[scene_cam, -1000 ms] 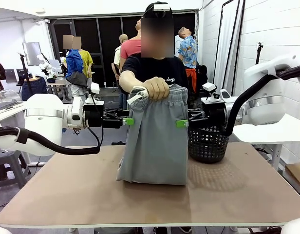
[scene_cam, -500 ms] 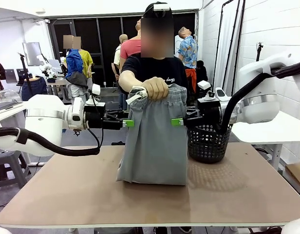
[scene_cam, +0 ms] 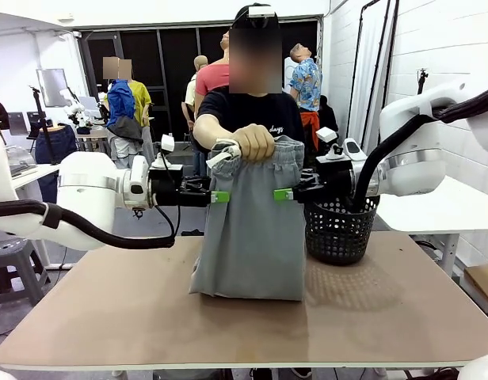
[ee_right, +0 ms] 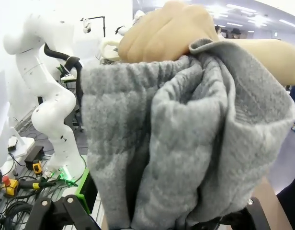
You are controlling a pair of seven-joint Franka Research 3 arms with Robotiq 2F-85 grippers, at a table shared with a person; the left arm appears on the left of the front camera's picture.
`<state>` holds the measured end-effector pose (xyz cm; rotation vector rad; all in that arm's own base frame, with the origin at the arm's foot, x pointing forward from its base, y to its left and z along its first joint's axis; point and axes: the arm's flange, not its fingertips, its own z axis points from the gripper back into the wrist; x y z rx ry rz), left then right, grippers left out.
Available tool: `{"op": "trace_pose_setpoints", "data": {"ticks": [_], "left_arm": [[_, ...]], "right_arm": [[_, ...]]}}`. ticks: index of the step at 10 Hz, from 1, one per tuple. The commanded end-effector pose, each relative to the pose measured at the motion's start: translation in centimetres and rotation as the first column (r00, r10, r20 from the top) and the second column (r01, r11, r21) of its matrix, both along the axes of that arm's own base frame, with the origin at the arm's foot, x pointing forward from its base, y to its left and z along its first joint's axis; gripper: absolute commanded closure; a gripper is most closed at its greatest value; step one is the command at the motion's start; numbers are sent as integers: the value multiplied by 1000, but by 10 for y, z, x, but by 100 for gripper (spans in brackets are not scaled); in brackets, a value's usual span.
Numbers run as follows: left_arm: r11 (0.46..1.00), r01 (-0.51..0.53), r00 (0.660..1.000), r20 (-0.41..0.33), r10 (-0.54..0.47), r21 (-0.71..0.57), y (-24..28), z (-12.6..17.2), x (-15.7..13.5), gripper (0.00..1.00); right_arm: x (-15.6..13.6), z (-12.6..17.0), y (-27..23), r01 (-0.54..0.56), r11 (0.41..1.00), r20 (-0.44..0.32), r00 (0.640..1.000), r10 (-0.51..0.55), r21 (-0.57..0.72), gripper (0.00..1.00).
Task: Fold the training pants.
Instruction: Release the ends of the Training pants and then grab the overlapped ends.
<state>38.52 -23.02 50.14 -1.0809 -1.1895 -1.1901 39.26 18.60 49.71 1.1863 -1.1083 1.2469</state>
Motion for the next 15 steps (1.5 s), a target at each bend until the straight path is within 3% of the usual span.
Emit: {"op": "trace_pose_setpoints", "data": {"ticks": [1,5,11,12,15], "left_arm": [[1000,-9,1000,3,9,22,-10,5,8,0],[999,-20,1000,-1,20,27,-16,4,10,0],[999,50,999,-8,-50,-18,-51,-1,8,0],[999,35,999,-5,-36,-27,-51,-1,7,0],[999,1,1000,-15,-1,-40,-47,-1,8,57]], "right_arm": [[10,-3,14,28,999,24,999,-29,24,0],[18,-3,21,40,998,38,998,-41,38,0],[26,-4,29,50,998,30,998,-52,40,0],[25,-5,28,54,997,29,998,-55,47,6],[27,-3,25,63,994,-4,998,-63,89,65]]}}
